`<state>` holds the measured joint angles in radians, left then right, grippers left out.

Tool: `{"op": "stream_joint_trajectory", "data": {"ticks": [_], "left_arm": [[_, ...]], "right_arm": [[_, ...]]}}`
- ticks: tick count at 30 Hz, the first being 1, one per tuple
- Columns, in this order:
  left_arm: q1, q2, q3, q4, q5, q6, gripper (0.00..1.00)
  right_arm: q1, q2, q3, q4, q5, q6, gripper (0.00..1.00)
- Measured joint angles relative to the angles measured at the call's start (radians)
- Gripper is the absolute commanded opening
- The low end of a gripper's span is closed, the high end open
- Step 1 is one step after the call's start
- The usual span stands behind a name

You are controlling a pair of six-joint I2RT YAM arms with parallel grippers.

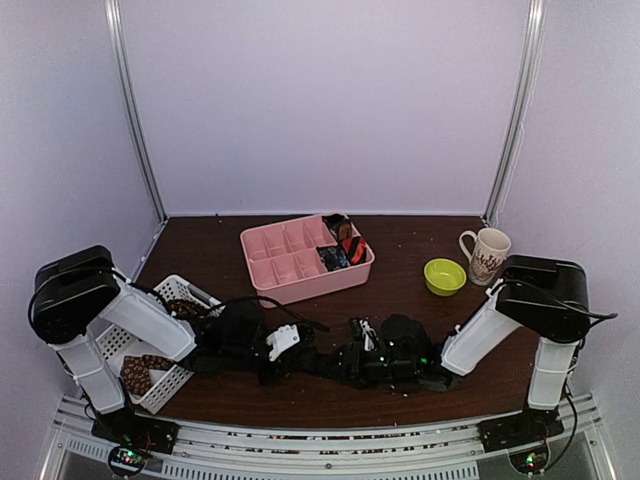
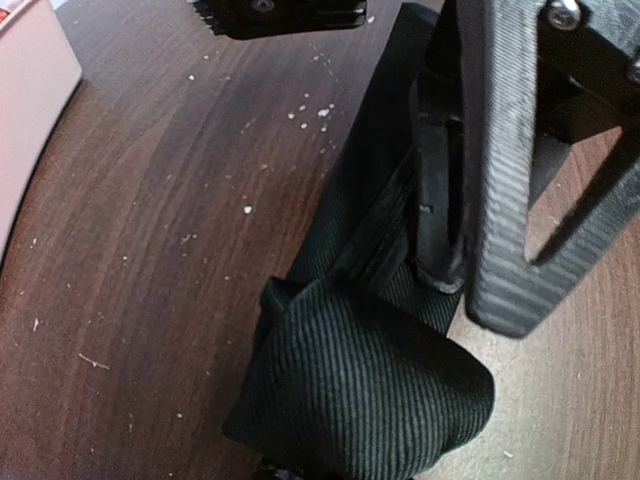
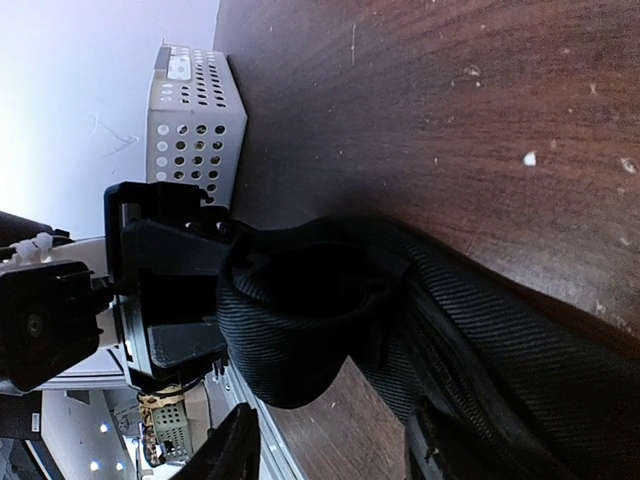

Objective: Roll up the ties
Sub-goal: Roll the tie at the center of the board.

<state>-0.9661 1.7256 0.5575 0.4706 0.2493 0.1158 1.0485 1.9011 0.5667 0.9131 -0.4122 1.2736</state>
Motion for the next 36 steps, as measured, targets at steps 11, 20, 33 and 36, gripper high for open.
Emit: {"op": "stream_joint_trajectory", "data": {"ticks": [11,20,33,36], "left_arm": [[-0.024,-0.024,0.071,-0.182,-0.060,0.018,0.18],[-0.026,-0.027,0.084,-0.211,-0.063,0.023,0.18],[-0.026,-0.051,0.071,-0.224,-0.078,0.035,0.56],[-0.026,-0.086,0.034,-0.218,-0.090,0.036,0.72]], "right_arm": [[0.000,-0.035,0.053,-0.093,-0.003,-0.035,0.50],[-0.007,-0.077,0.106,-0.216,0.018,-0.093,0.42],[-0.021,-0.010,0.144,-0.221,-0.013,-0.100,0.00],[-0.033,-0.008,0.116,-0.198,-0.022,-0.100,0.00]]}}
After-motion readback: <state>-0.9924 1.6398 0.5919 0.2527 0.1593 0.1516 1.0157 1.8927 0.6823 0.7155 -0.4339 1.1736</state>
